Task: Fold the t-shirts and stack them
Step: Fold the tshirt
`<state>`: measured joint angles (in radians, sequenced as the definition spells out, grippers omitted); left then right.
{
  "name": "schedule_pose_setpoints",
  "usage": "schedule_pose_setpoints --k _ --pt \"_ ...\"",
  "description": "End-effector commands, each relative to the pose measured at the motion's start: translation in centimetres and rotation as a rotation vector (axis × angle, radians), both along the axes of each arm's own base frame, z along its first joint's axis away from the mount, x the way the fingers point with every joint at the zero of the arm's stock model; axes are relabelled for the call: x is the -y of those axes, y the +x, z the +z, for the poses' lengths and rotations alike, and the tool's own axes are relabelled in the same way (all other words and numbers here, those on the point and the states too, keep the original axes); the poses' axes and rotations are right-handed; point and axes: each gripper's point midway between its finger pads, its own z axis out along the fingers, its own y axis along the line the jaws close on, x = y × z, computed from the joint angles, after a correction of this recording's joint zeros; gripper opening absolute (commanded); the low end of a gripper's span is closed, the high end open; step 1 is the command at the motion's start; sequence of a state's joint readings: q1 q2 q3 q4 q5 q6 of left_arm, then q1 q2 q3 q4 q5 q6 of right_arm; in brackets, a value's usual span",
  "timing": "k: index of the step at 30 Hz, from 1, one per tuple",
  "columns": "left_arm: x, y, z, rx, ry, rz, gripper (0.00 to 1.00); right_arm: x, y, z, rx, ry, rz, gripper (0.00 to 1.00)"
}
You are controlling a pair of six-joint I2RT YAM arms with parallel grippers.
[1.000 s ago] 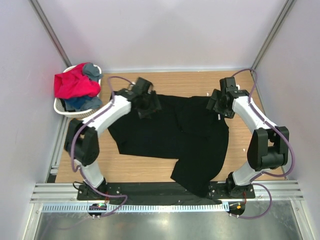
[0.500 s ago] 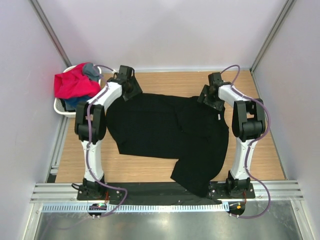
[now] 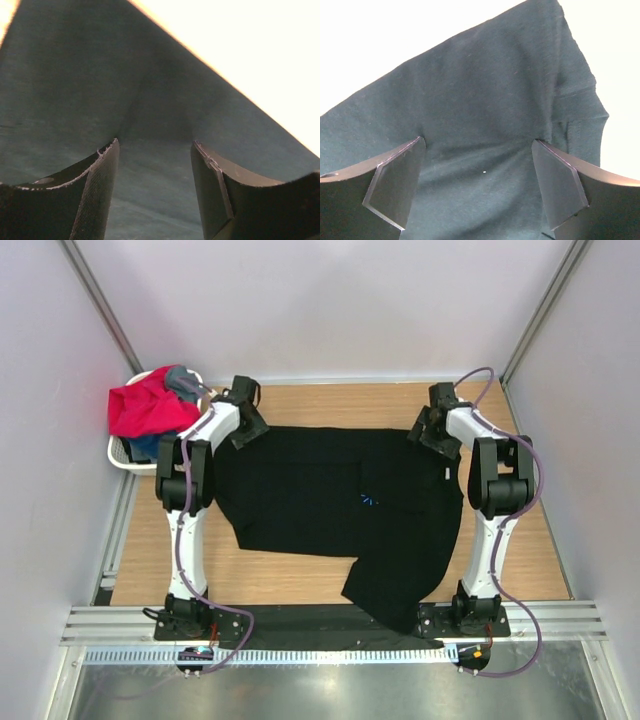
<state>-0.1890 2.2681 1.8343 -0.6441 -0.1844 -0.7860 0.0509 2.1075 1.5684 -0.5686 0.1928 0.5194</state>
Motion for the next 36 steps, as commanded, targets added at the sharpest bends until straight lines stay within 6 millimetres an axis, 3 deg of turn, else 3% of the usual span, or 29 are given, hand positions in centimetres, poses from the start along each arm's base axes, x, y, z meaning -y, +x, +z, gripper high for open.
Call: schedule_pose_setpoints --k 1,6,10,13,15,19,24,32,36 --pt "-2.8 -1.3 0.2 -0.062 0.089 0.027 0.61 2.0 1.0 -0.2 0.001 -0.052 -0.008 0.95" --pt "-1.9 -0.9 2.0 -0.031 0.048 -0.055 0.61 0.1 2.7 1.7 0.046 0.030 0.070 0.95" --pt "-1.2 -0.7 5.2 0.024 0.016 -0.102 0.62 -0.9 4.6 6.2 0.134 0.065 0.119 0.95" --pt "-1.5 -0.6 7.0 0.059 0.028 -0.095 0.62 -0.9 4.8 8.4 0.158 0.051 0.130 0.96" --pt "-2.0 -0.2 7.4 0.081 0.055 -0.074 0.62 -0.9 4.6 8.7 0.157 0.048 0.132 0.96" --pt "-2.2 0.2 6.2 0.060 0.065 -0.051 0.61 -1.1 3.9 6.3 0.090 0.022 0.135 0.96" --pt "-2.6 -0.2 3.2 0.001 0.081 -0.024 0.60 -1.2 2.7 2.8 0.007 0.011 0.121 0.95" --pt "-3.2 -0.6 -0.1 -0.063 0.066 0.004 0.60 -0.4 3.0 -1.0 -0.054 -0.027 0.099 0.96" --pt "-3.5 0.0 -1.2 -0.062 0.051 0.006 0.60 -0.3 4.1 -2.2 -0.059 -0.039 0.102 0.96"
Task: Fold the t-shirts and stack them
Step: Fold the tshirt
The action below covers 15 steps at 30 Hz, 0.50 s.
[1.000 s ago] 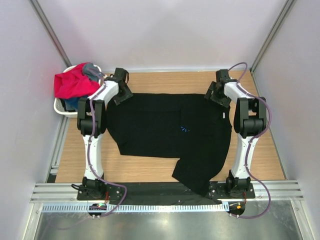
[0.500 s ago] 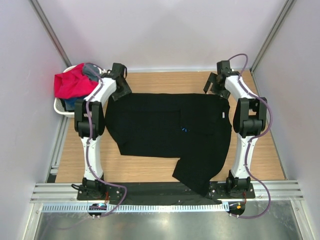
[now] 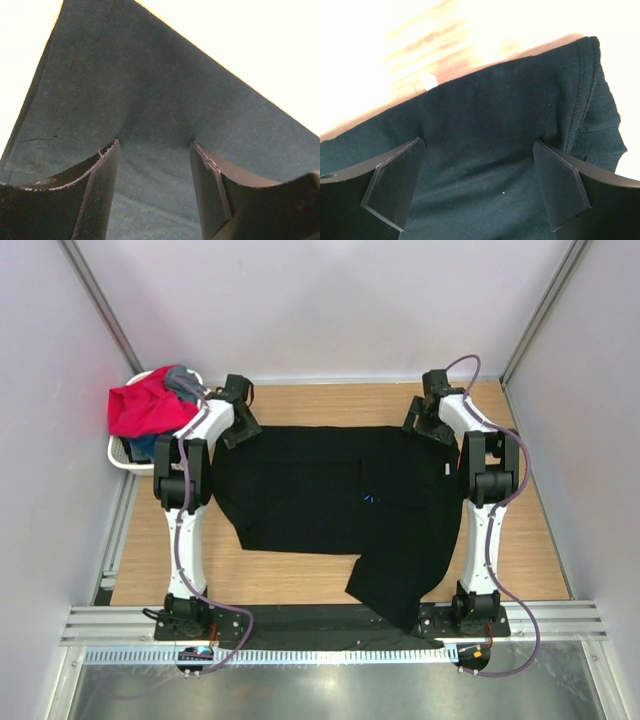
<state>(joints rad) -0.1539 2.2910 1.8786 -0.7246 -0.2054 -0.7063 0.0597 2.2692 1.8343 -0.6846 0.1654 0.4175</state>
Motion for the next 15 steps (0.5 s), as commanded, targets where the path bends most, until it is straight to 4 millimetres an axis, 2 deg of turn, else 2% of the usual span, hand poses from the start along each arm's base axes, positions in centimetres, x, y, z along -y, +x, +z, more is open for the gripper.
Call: schedule_pose_setpoints --k 1,2,3,4,5,6,7,8,9,10,11,12,13,15 --pt "-1.0 0.7 -1.5 -0.008 -0.017 0.036 0.60 0.7 0.7 -2.4 -0.031 -0.029 -0.009 0.96" --pt "-1.0 1.1 -1.7 0.001 -0.021 0.038 0.60 0.9 0.9 -3.2 -0.039 -0.036 -0.014 0.96" --pt "-0.9 1.6 -1.5 0.016 -0.024 0.037 0.60 0.9 1.7 -2.8 -0.020 -0.038 -0.015 0.96" --pt "-1.0 1.9 -2.1 0.012 -0.024 0.040 0.60 0.9 2.2 -2.8 -0.011 -0.037 -0.011 0.96" --pt "-0.8 2.3 -2.1 0.017 -0.027 0.037 0.60 1.0 2.4 -3.8 -0.024 -0.036 -0.013 0.96" --pt "-0.7 2.7 -2.2 0.023 -0.032 0.037 0.60 1.0 3.6 -3.2 0.008 -0.034 -0.013 0.96" --pt "-0.6 3.7 -1.6 0.050 -0.040 0.036 0.60 1.2 4.0 -3.4 0.010 -0.032 -0.012 0.96" --pt "-0.3 4.0 -2.4 0.043 -0.044 0.032 0.60 1.3 4.4 -3.7 0.014 -0.030 -0.011 0.96" --pt "-0.1 4.7 -2.3 0.055 -0.058 0.028 0.60 1.3 5.3 -3.9 0.027 -0.026 -0.008 0.96" --pt "0.1 6.0 -1.3 0.090 -0.066 0.025 0.59 1.3 5.7 -4.0 0.031 -0.019 -0.006 0.96" --pt "0.3 6.4 -2.1 0.087 -0.070 0.024 0.60 1.3 6.1 -4.0 0.039 -0.008 -0.005 0.96" --pt "0.5 6.9 -2.0 0.096 -0.081 0.018 0.60 1.5 6.8 -3.5 0.061 0.002 -0.013 0.96" --pt "0.7 8.0 -0.8 0.134 -0.088 0.015 0.60 1.5 7.1 -3.7 0.062 0.007 -0.010 0.96" --pt "1.0 8.4 -0.8 0.134 -0.099 0.002 0.60 1.4 8.0 -2.5 0.097 0.028 -0.007 0.96"
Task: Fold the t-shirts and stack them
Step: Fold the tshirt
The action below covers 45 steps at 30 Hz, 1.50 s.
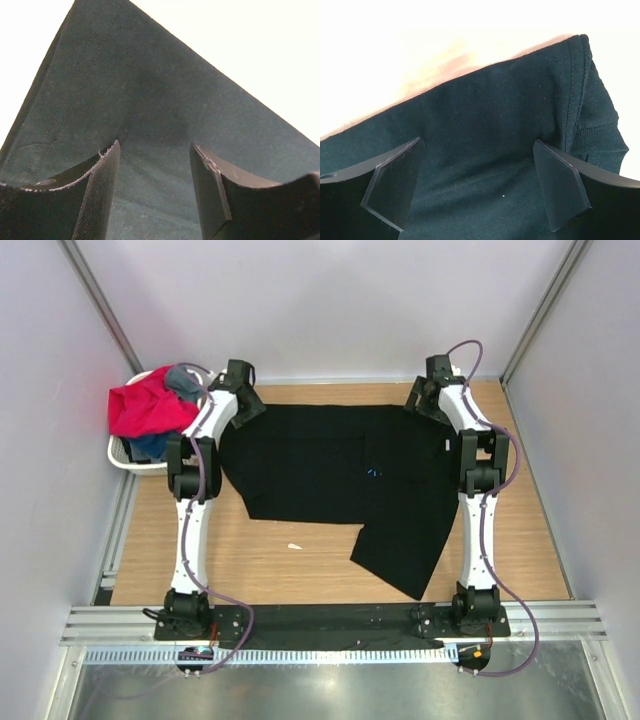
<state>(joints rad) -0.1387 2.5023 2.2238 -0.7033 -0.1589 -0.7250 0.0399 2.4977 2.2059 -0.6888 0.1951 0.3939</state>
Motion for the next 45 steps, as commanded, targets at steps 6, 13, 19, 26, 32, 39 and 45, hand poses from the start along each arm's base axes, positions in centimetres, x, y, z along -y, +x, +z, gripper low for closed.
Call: schedule_pose_setpoints --k 6,13,19,26,32,39,45 --pt "0.6 1.1 6.2 0.109 -0.057 -0.061 0.60 -1.5 1.9 8.0 0.155 0.117 0.078 0.98" --pt "0.0 -5.3 20.6 0.270 -0.056 -0.105 0.63 -2.3 -3.0 21.4 0.338 0.113 0.121 1.00" --pt "-1.2 -14.8 16.8 0.074 0.039 -0.125 0.63 -3.8 -11.8 20.1 0.249 0.165 0.056 1.00" --pt "1.8 -19.6 12.4 -0.146 0.371 -0.411 0.59 -8.3 -22.5 11.2 0.057 0.177 0.036 1.00" --pt "3.4 -21.0 9.7 -0.212 0.443 -0.511 0.53 -7.7 -26.5 10.8 0.075 0.204 -0.026 1.00" --pt "4.7 -23.2 6.0 -0.328 0.505 -0.627 0.48 -6.1 -29.7 9.2 0.030 0.170 -0.077 1.00" --pt "4.7 -23.4 2.7 -0.409 0.546 -0.710 0.45 -5.9 -30.9 8.0 -0.012 0.164 -0.081 1.00"
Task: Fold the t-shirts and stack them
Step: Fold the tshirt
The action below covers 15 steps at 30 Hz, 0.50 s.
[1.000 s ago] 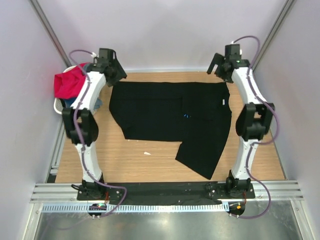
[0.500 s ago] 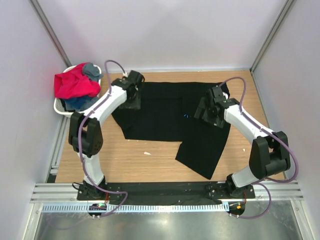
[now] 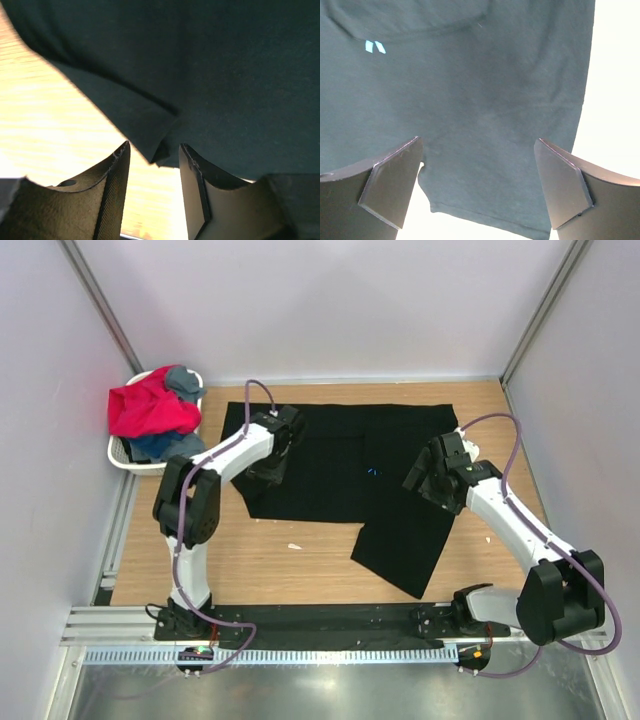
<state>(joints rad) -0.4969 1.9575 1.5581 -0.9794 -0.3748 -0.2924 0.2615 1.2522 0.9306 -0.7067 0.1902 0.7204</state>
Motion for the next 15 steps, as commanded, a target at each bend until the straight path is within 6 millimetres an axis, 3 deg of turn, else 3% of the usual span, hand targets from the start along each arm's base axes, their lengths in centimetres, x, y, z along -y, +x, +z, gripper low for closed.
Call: schedule_pose_setpoints --k 1,6,15 --pt "-0.1 0.5 -1.2 -0.033 0.039 -0.057 0.45 0.4 -0.3 -0.2 -0.007 -0.011 -0.026 1.00" --pt "0.8 0.6 -2.0 -0.062 0.040 -0.089 0.44 0.5 -0.8 -0.7 -0.044 -0.024 -0.010 1.00" --pt "0.4 -0.1 -4.4 -0.096 0.169 -0.130 0.40 0.4 -1.2 -0.5 -0.102 -0.026 -0.009 1.00"
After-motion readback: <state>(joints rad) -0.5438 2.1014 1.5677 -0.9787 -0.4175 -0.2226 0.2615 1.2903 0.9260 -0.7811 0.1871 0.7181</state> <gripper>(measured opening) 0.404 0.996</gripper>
